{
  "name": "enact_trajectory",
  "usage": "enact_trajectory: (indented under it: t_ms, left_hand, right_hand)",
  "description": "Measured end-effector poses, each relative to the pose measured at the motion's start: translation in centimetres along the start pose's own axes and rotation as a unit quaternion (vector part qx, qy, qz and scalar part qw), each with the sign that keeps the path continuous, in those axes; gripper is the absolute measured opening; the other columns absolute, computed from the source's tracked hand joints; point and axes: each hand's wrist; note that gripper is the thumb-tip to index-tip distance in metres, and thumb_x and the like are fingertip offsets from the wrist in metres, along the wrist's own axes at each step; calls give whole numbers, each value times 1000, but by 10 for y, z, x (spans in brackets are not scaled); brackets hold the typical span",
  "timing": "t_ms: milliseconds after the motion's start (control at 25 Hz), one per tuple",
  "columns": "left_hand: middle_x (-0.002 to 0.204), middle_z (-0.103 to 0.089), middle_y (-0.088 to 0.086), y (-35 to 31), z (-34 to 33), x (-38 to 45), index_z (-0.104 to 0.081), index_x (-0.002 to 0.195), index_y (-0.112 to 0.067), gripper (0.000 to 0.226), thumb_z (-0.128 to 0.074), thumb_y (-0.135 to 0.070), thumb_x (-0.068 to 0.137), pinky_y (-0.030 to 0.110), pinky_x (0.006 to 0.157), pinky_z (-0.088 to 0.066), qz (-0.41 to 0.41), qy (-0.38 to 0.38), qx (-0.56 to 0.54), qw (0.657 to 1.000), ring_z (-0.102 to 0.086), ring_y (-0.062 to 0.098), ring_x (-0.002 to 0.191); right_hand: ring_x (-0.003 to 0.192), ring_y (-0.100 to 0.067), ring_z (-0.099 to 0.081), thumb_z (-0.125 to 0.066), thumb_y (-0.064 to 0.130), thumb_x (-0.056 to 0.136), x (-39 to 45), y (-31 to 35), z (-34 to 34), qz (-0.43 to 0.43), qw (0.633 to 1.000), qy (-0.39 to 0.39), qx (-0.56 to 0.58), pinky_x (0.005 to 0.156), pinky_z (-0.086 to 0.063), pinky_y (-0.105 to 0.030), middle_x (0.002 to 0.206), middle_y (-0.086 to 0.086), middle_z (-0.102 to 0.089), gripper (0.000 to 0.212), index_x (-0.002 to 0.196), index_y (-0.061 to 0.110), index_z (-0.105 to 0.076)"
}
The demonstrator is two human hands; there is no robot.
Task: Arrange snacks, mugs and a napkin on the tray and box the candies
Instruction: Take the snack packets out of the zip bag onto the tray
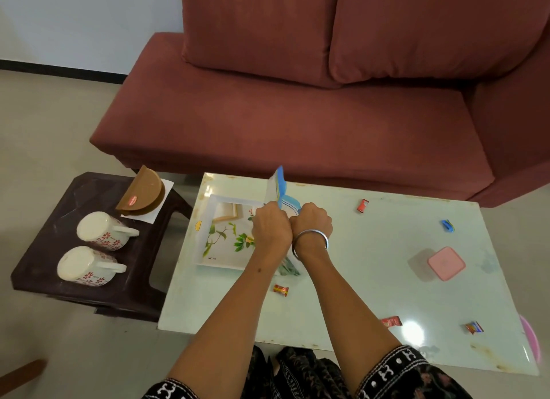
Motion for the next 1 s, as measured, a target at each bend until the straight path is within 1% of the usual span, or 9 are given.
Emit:
enact_trajectory:
  t_ms: [200, 280, 400, 560, 680, 720, 800, 880, 1000]
  left_hand:
    - [89, -54, 14, 10, 30, 15, -54, 80, -3, 7, -51, -2, 86, 20, 57, -36, -81, -26, 35, 996, -45, 18, 70]
    - [79, -51, 13, 20, 47, 17, -46, 68, -9, 23, -51, 12, 76, 20, 52, -37, -128, -56, 18, 990, -45, 19, 65]
    - [79, -62, 21, 31, 61, 12, -49, 64, -7, 25, -48, 17, 72, 44, 64, -52, -219, -27, 7, 975, -60, 34, 78]
    - [114, -67, 18, 26, 53, 4, -67, 103, 1, 32, -50, 13, 79, 39, 98, -48, -283, 10, 41, 958, -62, 31, 105]
    - [125, -62, 15, 14, 47, -2, -59, 120, -1, 41, -47, 10, 82, 31, 104, -40, -297, 15, 21, 954, -58, 27, 115]
    - [125, -62, 16, 11, 46, -4, -58, 120, -1, 39, -48, 8, 83, 29, 104, -37, -297, 12, 17, 955, -57, 28, 116]
    - [127, -60, 16, 8, 44, -7, -57, 121, 0, 39, -49, 5, 84, 24, 104, -32, -281, 9, 11, 960, -55, 28, 119]
    - [132, -57, 13, 9, 44, -13, -54, 125, -3, 42, -47, 7, 85, 22, 107, -28, -267, 16, 16, 964, -52, 24, 123]
    - [133, -56, 10, 16, 49, -24, -53, 126, -4, 46, -44, 9, 83, 25, 109, -31, -269, 34, 12, 962, -51, 22, 123]
  right_hand:
    - [94, -39, -62, -52, 10, 86, 19, -22, 16, -25, 997, -67, 36, 74, -49, -37, 101, -21, -67, 18, 96, 1, -63]
    - [93, -41, -62, -52, 9, 86, 24, -40, 25, -47, 993, -101, 41, 75, -50, -38, 101, -24, -67, 18, 96, -1, -64]
    - [94, -42, -61, -52, 8, 88, 31, -65, 40, -86, 986, -134, 54, 76, -50, -38, 101, -26, -65, 19, 97, -3, -64]
    - [98, -39, -59, -53, 4, 87, 30, -73, 51, -86, 981, -159, 76, 77, -48, -38, 108, -21, -62, 21, 106, 2, -62]
    - [91, -36, -56, -53, -5, 80, 10, -55, 46, 87, 962, -240, 99, 69, -43, -36, 103, -20, -58, 19, 95, 3, -60]
    - [86, -35, -57, -52, -5, 79, 4, -46, 40, 149, 961, -216, 91, 67, -42, -37, 96, -20, -60, 15, 88, 2, -61]
    - [79, -34, -59, -51, 2, 80, -1, -28, 22, 189, 978, -82, 43, 67, -45, -37, 88, -20, -66, 13, 78, 0, -64]
    - [82, -32, -60, -59, 14, 81, -1, -20, 2, 113, 992, 46, 9, 69, -46, -33, 92, -20, -69, 12, 79, 3, -65]
    - [97, -31, -63, -69, 30, 78, 1, -26, -23, 8, 994, 108, 8, 74, -48, -32, 105, -15, -68, 33, 100, 6, -63]
Point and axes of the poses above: each hand's wrist, its own x-axis towards the middle knuckle, its own z-axis out of the back of the hand, y = z × x
